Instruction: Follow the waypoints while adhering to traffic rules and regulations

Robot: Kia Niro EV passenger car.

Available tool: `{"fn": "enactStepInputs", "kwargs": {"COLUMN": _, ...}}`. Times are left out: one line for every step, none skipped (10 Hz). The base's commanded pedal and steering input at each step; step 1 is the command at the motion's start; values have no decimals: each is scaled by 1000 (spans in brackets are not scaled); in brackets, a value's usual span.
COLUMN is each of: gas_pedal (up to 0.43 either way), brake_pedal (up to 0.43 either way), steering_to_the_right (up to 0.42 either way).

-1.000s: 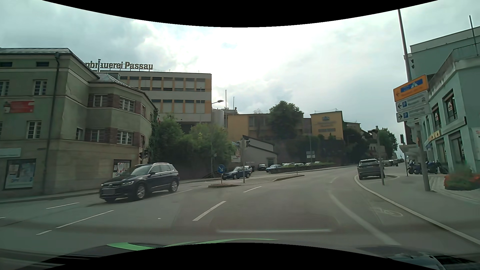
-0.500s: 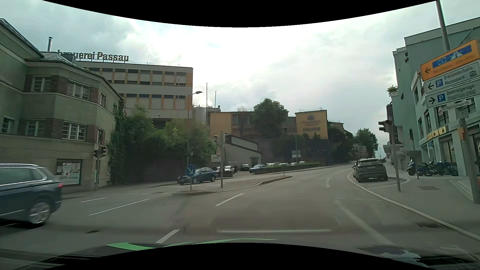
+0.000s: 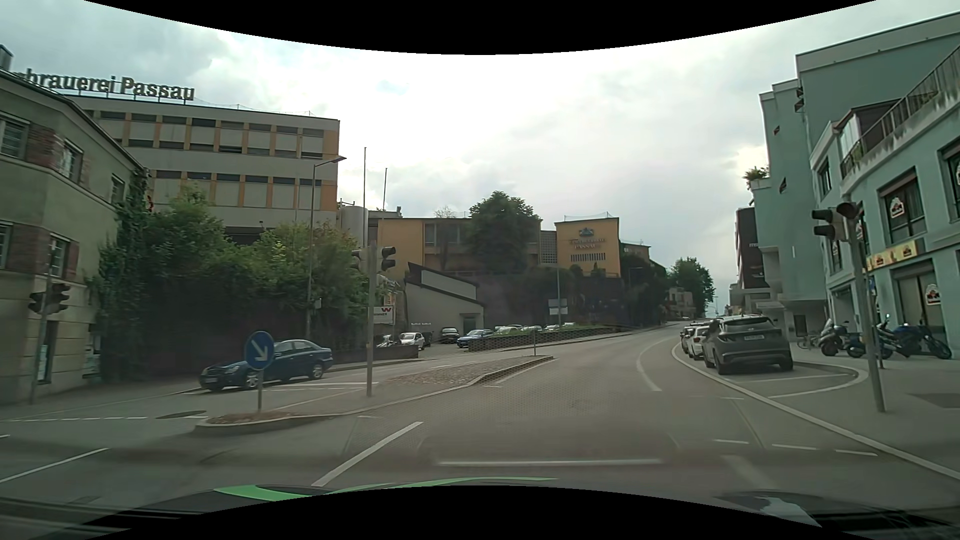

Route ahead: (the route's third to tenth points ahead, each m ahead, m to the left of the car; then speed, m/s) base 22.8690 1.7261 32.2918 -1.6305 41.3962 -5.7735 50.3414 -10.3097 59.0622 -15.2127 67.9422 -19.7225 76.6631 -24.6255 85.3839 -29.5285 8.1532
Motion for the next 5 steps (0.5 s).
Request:
{"fn": "enactStepInputs", "kwargs": {"gas_pedal": 331, "brake_pedal": 0, "steering_to_the_right": 100}}
{"fn": "enactStepInputs", "kwargs": {"gas_pedal": 331, "brake_pedal": 0, "steering_to_the_right": 100}}
{"fn": "enactStepInputs", "kwargs": {"gas_pedal": 331, "brake_pedal": 0, "steering_to_the_right": 100}}
{"fn": "enactStepInputs", "kwargs": {"gas_pedal": 331, "brake_pedal": 0, "steering_to_the_right": 100}}
{"fn": "enactStepInputs", "kwargs": {"gas_pedal": 331, "brake_pedal": 0, "steering_to_the_right": 100}}
